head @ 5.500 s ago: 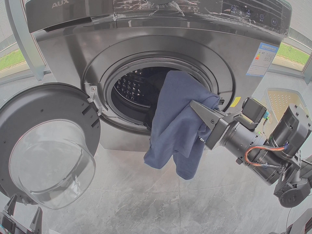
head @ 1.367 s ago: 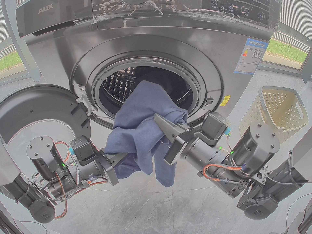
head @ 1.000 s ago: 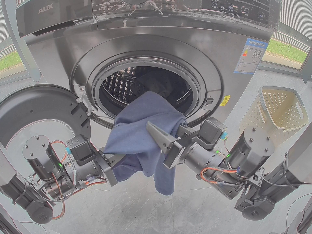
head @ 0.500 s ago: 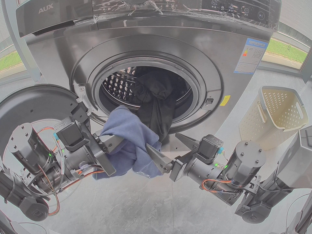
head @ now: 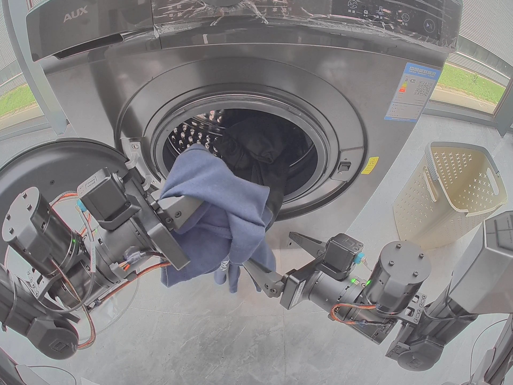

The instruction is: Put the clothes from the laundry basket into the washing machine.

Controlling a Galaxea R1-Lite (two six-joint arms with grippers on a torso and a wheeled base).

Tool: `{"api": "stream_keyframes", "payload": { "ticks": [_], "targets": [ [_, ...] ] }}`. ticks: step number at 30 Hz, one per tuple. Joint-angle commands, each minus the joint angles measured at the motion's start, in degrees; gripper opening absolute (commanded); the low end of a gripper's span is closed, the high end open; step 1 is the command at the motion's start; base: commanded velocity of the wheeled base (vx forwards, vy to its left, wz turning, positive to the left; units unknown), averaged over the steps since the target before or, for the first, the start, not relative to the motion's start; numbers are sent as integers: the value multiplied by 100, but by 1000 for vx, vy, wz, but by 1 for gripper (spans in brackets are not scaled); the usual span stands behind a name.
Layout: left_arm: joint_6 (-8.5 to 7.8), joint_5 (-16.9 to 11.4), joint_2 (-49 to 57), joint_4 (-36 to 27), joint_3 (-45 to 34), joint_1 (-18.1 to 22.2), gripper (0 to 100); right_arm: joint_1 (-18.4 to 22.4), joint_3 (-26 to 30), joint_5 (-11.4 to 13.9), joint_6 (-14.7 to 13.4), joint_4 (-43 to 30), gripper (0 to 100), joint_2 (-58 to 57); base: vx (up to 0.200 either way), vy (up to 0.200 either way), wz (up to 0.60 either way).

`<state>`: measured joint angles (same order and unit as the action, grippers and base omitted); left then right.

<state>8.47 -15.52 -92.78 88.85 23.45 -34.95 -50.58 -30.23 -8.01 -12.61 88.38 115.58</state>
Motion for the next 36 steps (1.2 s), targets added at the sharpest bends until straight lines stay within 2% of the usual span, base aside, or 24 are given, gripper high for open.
{"api": "stream_keyframes", "payload": {
  "ticks": [1,8,14,24,27,30,32,36],
  "targets": [
    [23,23,129,-8,28,-21,0,31,-114,1,21,4,100,140,0,0,0],
    [67,5,182,-8,19,-21,0,136,-264,-8,74,4,100,158,0,0,0],
    [120,-21,199,-8,1,-3,0,417,-422,1,83,12,100,140,0,0,0],
    [111,40,15,-8,45,41,0,241,-325,1,136,4,100,246,0,0,0],
    [102,304,-161,-8,133,32,0,-5,-290,27,162,12,100,413,0,0,0],
    [102,400,-196,-8,168,15,0,-119,-317,27,179,4,100,501,0,0,0],
    [111,418,-188,-8,186,6,0,-198,-475,36,259,12,100,676,0,0,0],
    [111,418,-188,-8,195,6,0,-101,-905,71,259,12,100,923,0,0,0]
  ]
}}
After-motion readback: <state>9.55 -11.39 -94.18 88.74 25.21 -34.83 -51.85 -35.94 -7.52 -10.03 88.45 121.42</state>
